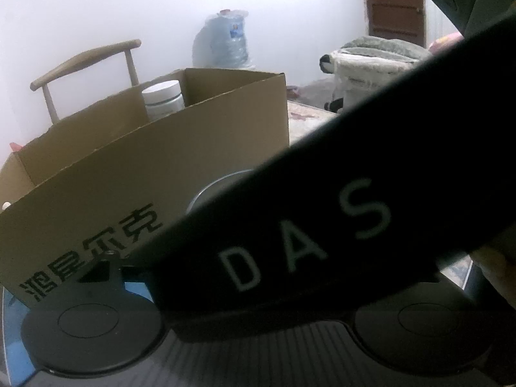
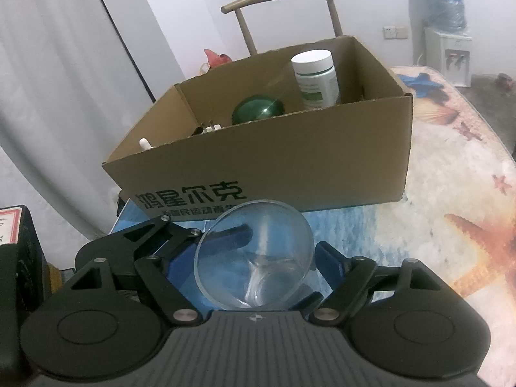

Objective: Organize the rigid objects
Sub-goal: 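Lower the glass cup into the cardboard box and open the right gripper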

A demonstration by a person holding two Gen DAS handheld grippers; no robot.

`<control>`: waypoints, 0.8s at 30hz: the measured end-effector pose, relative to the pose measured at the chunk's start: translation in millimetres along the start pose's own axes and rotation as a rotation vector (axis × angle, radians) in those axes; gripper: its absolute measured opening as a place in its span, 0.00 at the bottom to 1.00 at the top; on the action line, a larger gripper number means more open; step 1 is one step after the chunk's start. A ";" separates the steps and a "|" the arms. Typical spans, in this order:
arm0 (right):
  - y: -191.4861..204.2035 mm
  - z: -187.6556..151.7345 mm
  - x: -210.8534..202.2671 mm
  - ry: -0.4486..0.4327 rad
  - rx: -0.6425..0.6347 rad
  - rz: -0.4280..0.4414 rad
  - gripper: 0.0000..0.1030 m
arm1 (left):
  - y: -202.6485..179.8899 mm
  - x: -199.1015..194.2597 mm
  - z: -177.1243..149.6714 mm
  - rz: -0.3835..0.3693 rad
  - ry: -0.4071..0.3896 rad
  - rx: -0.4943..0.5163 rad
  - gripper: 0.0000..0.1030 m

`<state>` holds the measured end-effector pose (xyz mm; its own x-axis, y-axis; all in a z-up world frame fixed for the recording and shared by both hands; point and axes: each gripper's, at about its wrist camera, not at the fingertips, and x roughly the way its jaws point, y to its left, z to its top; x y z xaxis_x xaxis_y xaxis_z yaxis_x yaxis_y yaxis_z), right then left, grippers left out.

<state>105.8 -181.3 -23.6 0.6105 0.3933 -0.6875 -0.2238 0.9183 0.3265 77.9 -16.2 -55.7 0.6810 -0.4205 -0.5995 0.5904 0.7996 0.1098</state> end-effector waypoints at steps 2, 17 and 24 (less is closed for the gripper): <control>1.6 0.2 -5.3 -0.002 0.002 0.003 0.80 | -1.0 -5.0 0.9 -0.006 0.000 -0.002 0.70; 38.0 84.1 -85.7 -0.220 -0.218 0.076 0.79 | 10.1 -52.1 98.6 0.099 -0.221 -0.004 0.70; -0.4 156.4 -31.5 -0.069 -0.180 0.090 0.78 | 42.6 17.2 148.1 0.019 -0.088 -0.130 0.70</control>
<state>205.4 -201.1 99.3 0.6314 0.4756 -0.6124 -0.4079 0.8755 0.2593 178.9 -52.9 56.1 0.7306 -0.4360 -0.5255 0.5196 0.8543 0.0136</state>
